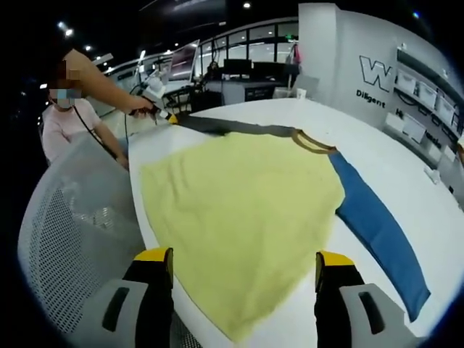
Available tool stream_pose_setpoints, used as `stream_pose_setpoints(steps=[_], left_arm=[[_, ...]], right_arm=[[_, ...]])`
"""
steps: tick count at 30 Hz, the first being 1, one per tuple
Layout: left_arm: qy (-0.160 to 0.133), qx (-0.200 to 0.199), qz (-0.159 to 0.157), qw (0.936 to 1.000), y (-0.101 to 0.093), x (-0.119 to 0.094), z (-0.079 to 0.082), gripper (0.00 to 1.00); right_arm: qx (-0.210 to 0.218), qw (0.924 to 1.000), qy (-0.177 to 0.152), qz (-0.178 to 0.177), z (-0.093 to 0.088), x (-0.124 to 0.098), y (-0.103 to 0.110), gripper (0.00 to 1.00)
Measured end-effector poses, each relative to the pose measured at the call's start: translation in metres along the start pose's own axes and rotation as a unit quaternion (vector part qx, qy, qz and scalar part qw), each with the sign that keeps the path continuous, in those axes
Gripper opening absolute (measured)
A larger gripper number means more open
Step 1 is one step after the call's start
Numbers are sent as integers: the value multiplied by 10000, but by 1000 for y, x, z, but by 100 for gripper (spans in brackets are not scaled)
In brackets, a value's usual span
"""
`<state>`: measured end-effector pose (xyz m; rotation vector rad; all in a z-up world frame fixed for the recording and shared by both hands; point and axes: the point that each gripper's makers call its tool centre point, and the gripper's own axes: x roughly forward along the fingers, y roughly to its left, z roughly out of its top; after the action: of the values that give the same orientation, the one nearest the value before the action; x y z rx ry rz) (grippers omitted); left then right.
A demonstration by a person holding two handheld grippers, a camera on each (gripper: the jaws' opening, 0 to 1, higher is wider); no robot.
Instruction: Fold the garment on the visible template until the final outline fits inside the template.
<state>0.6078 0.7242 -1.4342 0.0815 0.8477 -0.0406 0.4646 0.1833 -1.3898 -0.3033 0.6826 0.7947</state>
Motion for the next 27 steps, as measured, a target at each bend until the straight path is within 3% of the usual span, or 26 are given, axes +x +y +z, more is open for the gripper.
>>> stream_pose_setpoints(steps=[14,20,27], left_arm=[[-71,200,-267,9994,-19,-18,10,1],[-220,-25,-479,9986,-29,-30,28,0],[-489,24,-779,9958,-48,-45,58,0]], right_arm=[[15,9998,-177,-58,9,1,-8,79],[14,9999,-165,4,4,4,-5,78],[95,9996,-248,18,4,5,-6,79]])
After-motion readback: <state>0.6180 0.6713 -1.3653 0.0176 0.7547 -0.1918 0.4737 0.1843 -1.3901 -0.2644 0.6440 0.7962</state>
